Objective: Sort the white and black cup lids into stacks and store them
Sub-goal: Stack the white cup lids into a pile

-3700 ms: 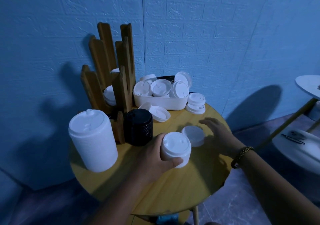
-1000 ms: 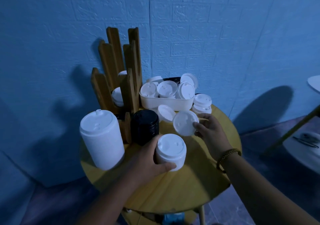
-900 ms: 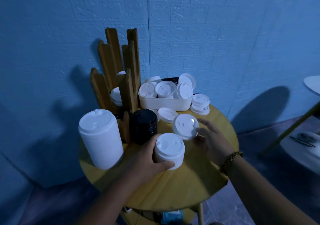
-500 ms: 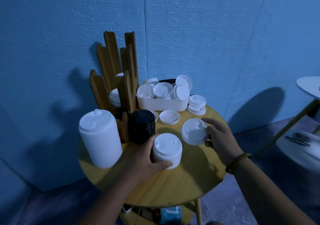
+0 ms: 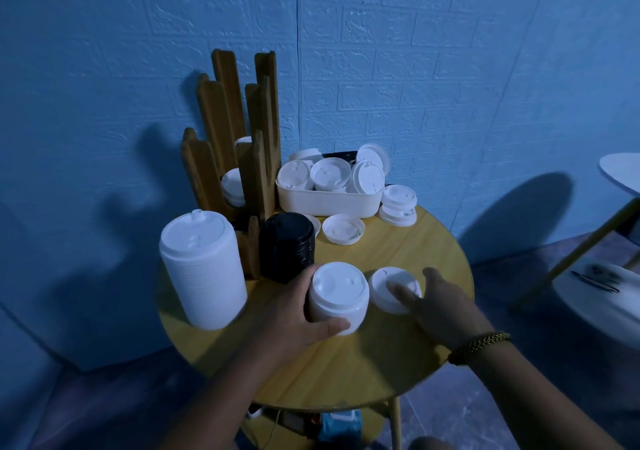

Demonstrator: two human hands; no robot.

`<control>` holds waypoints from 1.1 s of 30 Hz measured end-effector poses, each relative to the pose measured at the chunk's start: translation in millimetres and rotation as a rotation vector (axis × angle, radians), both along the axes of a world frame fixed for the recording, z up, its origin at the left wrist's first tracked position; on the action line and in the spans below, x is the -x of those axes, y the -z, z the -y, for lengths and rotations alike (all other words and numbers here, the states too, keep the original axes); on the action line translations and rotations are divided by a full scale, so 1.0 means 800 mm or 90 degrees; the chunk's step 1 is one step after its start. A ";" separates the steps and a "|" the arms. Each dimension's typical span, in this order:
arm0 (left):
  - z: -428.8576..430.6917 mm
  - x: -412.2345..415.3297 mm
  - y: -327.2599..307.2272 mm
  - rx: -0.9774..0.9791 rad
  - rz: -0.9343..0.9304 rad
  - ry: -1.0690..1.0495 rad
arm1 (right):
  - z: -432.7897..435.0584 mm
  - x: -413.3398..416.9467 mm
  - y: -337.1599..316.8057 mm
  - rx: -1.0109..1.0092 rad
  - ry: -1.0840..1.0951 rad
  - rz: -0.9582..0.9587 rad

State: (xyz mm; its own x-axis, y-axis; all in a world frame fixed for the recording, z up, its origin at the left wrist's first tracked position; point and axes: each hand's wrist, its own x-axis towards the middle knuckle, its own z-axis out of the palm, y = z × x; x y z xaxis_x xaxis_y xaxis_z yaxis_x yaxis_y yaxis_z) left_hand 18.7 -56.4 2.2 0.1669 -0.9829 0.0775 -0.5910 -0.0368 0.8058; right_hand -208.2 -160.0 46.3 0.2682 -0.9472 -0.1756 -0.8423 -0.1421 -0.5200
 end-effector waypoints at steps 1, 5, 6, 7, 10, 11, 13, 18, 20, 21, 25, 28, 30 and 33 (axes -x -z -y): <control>0.000 0.000 0.000 0.004 0.002 -0.001 | 0.000 0.005 0.001 -0.004 -0.012 -0.033; 0.001 0.000 -0.001 0.010 -0.003 -0.012 | 0.019 0.032 0.002 0.041 -0.073 -0.092; 0.001 0.000 -0.001 0.013 -0.003 -0.015 | 0.026 0.035 0.002 0.047 -0.120 -0.075; 0.001 0.000 -0.001 0.014 -0.002 -0.017 | 0.031 0.035 0.003 0.051 -0.179 -0.059; 0.000 -0.001 0.000 0.018 0.001 -0.017 | 0.034 0.027 0.014 0.048 -0.288 0.008; 0.000 0.000 0.000 0.016 0.002 -0.017 | 0.033 0.025 0.020 0.067 -0.294 0.026; 0.000 0.001 0.000 0.014 -0.003 -0.021 | 0.029 0.020 0.027 0.120 -0.267 0.045; -0.002 0.003 -0.002 0.017 -0.021 -0.016 | 0.012 0.009 0.040 0.168 -0.176 -0.031; -0.003 0.003 -0.003 0.021 -0.021 -0.016 | 0.011 0.008 0.044 0.170 -0.212 -0.016; -0.003 0.003 -0.003 0.022 -0.022 -0.016 | 0.012 0.007 0.044 0.160 -0.234 -0.012; -0.003 0.002 -0.003 0.025 -0.019 -0.023 | 0.014 0.002 0.042 0.130 -0.223 0.030; -0.003 0.001 -0.002 0.024 -0.020 -0.025 | 0.006 0.000 0.036 0.168 -0.082 0.125; -0.002 0.001 -0.003 0.014 -0.017 -0.027 | -0.008 -0.008 0.027 0.215 -0.026 0.229; 0.001 0.002 -0.004 -0.004 -0.014 -0.029 | -0.033 -0.043 0.013 0.247 -0.123 0.275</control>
